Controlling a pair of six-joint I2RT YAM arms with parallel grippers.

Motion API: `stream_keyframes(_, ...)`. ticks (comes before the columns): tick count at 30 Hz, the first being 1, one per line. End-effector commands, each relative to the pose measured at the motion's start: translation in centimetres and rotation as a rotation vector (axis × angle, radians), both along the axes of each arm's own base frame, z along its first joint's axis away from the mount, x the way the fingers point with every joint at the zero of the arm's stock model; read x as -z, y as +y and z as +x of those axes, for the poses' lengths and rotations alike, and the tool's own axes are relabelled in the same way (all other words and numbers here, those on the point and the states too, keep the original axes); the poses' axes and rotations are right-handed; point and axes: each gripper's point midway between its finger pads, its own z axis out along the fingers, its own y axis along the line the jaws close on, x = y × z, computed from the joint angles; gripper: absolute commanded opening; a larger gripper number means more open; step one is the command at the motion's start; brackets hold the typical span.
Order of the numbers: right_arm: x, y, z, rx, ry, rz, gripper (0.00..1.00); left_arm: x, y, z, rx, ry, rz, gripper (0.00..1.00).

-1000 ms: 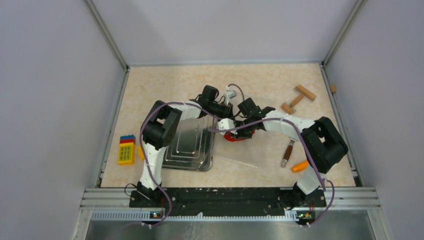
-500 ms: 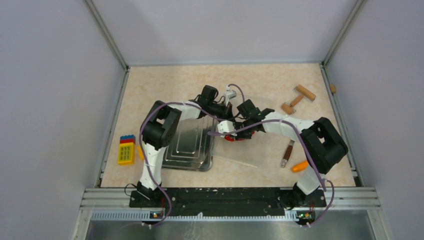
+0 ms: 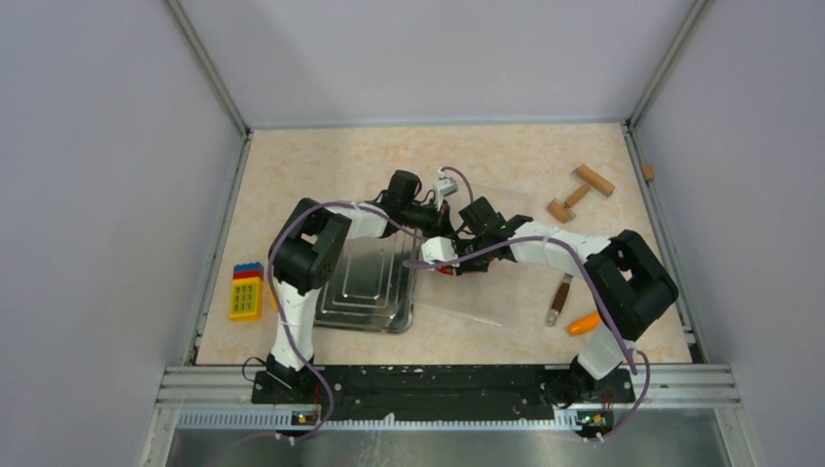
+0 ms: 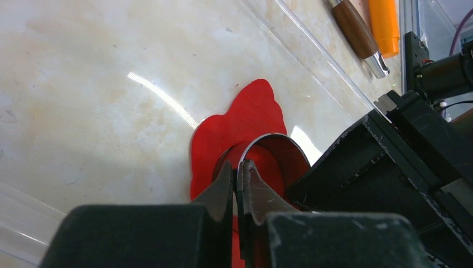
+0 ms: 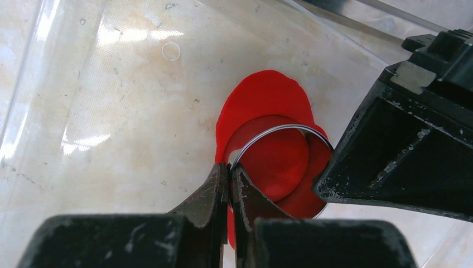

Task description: Roll out the dumpling wrappers from the dough

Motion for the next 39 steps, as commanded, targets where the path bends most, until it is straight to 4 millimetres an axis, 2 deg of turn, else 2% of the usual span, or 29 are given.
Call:
stream_keyframes(1,4.6,-1.1,-2.7,-0.002,0.104,-0.088,0.00,5.0,2.0,-3.6,-0.014,0.176,0.142,0.00)
stream_keyframes(8,4.2,-0.4,-2.3,0.068,0.143,-0.071,0.00,6.5,2.7,-5.0,-0.006,0.270,0.187,0.00)
stream_keyframes(10,3.9,-0.3,-2.4,0.067,0.159,-0.071,0.00,6.2,3.0,-5.1,0.004,0.275,0.203,0.00)
stream_keyframes(16,3.7,-0.4,-3.6,0.057,0.229,-0.084,0.00,4.9,4.2,-3.7,-0.007,0.268,0.227,0.00)
stream_keyframes(20,3.7,-1.0,-3.0,0.097,0.174,-0.086,0.00,4.3,4.5,-3.6,-0.014,0.234,0.230,0.00)
stream_keyframes(22,2.9,-0.9,-2.1,0.125,0.127,-0.070,0.00,2.8,4.3,-3.2,-0.022,0.207,0.210,0.01)
stream_keyframes(24,1.7,-0.8,-1.2,0.155,0.080,-0.052,0.00,1.3,4.1,-2.6,-0.036,0.173,0.197,0.12)
stream_keyframes(30,-1.5,0.1,-0.3,0.179,0.023,0.019,0.00,-4.6,3.6,-0.4,-0.066,0.089,0.132,0.28)
stream_keyframes(34,-3.7,0.5,0.1,0.179,-0.011,0.047,0.00,-8.4,4.8,1.5,-0.123,0.051,0.108,0.33)
stream_keyframes(36,-5.5,0.9,0.3,0.175,-0.033,0.077,0.00,-10.0,5.8,2.2,-0.168,0.073,0.087,0.34)
stream_keyframes(39,-7.2,1.2,0.0,0.175,-0.024,0.110,0.00,-11.5,7.4,3.2,-0.223,0.072,0.065,0.35)
